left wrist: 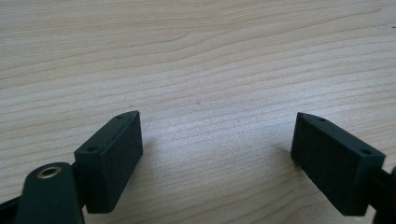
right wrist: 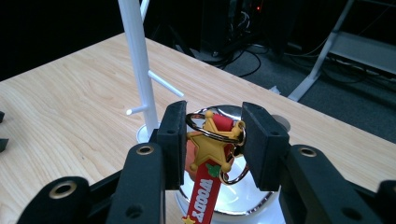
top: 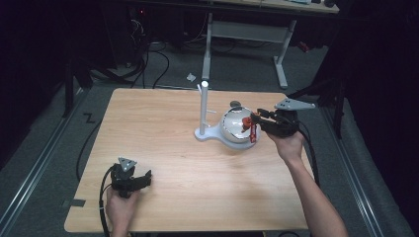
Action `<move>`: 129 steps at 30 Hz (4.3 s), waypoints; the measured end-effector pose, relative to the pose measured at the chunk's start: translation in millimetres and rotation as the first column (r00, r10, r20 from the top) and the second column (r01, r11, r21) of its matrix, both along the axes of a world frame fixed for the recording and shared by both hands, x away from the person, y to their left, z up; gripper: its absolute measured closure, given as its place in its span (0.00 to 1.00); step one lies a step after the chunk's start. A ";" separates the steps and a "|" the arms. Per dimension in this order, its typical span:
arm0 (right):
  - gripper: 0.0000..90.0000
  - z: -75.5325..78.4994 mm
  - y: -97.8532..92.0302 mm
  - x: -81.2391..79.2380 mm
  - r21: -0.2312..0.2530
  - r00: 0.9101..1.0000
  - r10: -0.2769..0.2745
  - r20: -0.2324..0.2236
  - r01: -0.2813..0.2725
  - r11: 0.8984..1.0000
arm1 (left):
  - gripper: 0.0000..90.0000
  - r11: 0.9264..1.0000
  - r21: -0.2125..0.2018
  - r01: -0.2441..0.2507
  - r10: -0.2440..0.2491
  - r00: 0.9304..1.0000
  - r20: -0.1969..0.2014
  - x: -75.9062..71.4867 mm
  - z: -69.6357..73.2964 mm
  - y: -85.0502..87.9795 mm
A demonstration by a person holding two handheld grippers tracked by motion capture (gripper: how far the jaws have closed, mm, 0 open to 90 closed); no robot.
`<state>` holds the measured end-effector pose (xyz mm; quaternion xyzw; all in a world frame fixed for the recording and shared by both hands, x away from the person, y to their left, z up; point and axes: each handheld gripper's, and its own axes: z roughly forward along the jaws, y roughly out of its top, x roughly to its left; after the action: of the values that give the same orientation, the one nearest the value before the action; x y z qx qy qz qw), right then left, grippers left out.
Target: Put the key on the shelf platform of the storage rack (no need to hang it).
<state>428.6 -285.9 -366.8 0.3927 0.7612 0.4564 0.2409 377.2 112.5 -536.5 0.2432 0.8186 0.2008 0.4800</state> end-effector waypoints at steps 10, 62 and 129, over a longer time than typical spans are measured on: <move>0.70 -11.8 16.3 23.2 -0.007 1.000 -0.007 -0.029 0.006 1.000 | 0.19 1.000 0.002 -0.002 0.002 1.000 0.001 -0.1 -0.1 -0.3; 0.66 -81.3 15.0 61.7 -0.123 0.975 -0.147 -0.166 0.128 0.984 | 0.19 1.000 -0.002 -0.005 0.005 1.000 -0.001 -0.2 0.0 -0.7; 0.56 -47.5 -72.8 -35.2 0.034 0.973 -0.203 -0.105 0.208 0.978 | 0.19 1.000 0.001 -0.002 0.002 1.000 0.001 0.0 -0.1 -0.3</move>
<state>393.4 -358.7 -414.3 0.4973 0.7172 0.4256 0.2391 377.1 112.2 -536.5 0.2425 0.8187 0.2016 0.4799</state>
